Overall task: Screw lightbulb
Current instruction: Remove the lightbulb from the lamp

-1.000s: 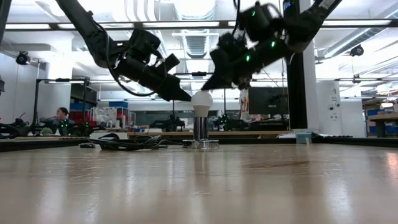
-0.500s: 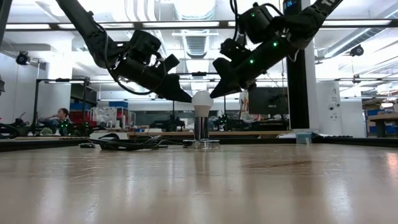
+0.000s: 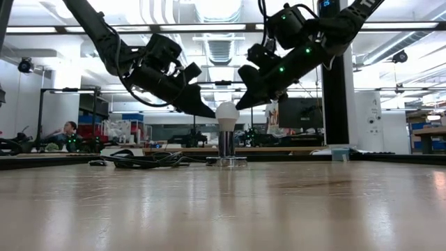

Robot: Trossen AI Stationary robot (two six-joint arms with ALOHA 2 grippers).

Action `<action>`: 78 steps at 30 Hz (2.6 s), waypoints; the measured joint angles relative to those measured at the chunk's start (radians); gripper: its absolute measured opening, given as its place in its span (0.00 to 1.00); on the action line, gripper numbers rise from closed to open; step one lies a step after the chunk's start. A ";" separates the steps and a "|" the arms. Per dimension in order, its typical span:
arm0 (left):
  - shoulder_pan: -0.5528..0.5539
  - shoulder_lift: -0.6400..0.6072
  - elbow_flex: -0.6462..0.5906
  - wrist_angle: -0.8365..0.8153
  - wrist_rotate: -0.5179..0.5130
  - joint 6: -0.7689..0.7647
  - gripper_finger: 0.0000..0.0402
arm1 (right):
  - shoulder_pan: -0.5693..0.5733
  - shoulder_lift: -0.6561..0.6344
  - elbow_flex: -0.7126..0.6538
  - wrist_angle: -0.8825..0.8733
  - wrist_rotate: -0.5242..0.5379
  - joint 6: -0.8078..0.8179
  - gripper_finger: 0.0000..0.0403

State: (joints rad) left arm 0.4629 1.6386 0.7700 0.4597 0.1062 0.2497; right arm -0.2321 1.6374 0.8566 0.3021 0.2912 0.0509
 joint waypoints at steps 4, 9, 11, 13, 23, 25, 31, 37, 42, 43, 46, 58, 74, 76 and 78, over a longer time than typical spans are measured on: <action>-0.002 0.000 0.000 -0.016 0.008 0.000 0.00 | -0.003 0.006 0.000 0.001 0.000 0.000 0.00; -0.005 0.001 -0.003 -0.034 0.059 -0.003 0.00 | -0.017 0.008 0.000 -0.006 0.010 0.000 0.00; -0.007 0.001 -0.003 -0.033 0.065 -0.009 0.00 | -0.023 0.010 0.000 -0.012 0.009 0.000 0.00; -0.009 0.001 -0.002 -0.033 0.070 -0.013 0.00 | -0.026 0.013 0.000 -0.019 -0.001 0.000 0.00; -0.014 0.001 -0.001 -0.077 0.044 -0.024 0.00 | -0.031 0.013 0.000 -0.018 -0.004 -0.011 0.00; -0.013 0.001 -0.001 -0.107 0.029 -0.024 0.00 | -0.031 0.013 0.000 -0.040 -0.004 -0.007 0.00; -0.012 -0.008 -0.006 -0.153 -0.094 -0.024 0.00 | -0.028 0.011 0.000 -0.091 -0.007 -0.001 0.00; 0.005 -0.006 0.005 -0.021 -0.116 -0.008 0.00 | -0.020 -0.002 0.000 -0.075 -0.128 -0.044 0.00; 0.004 -0.005 0.022 -0.024 -0.079 0.029 0.00 | -0.017 -0.008 0.000 -0.020 -0.145 -0.049 0.00; 0.005 -0.005 0.022 -0.024 -0.074 0.029 0.00 | -0.018 -0.008 0.000 -0.017 -0.137 -0.049 0.00; 0.005 -0.005 0.021 -0.025 -0.068 0.028 0.00 | -0.022 -0.007 0.000 -0.005 -0.133 -0.052 0.00; -0.001 -0.004 0.019 -0.032 0.093 0.022 0.00 | -0.026 0.000 -0.001 -0.043 -0.058 -0.053 0.00; -0.006 -0.018 0.019 -0.120 0.008 -0.058 0.00 | -0.023 -0.029 -0.030 -0.165 -0.125 -0.103 0.00; -0.007 -0.018 0.019 -0.119 0.009 -0.080 0.00 | -0.022 -0.051 -0.046 -0.158 -0.156 -0.110 0.00; -0.013 -0.018 0.019 -0.117 0.008 -0.102 0.00 | -0.021 -0.080 -0.074 -0.139 -0.163 -0.116 0.00</action>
State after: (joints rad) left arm 0.4503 1.6207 0.7891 0.3429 0.1146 0.1476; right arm -0.2526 1.5575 0.7826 0.1636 0.1278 -0.0650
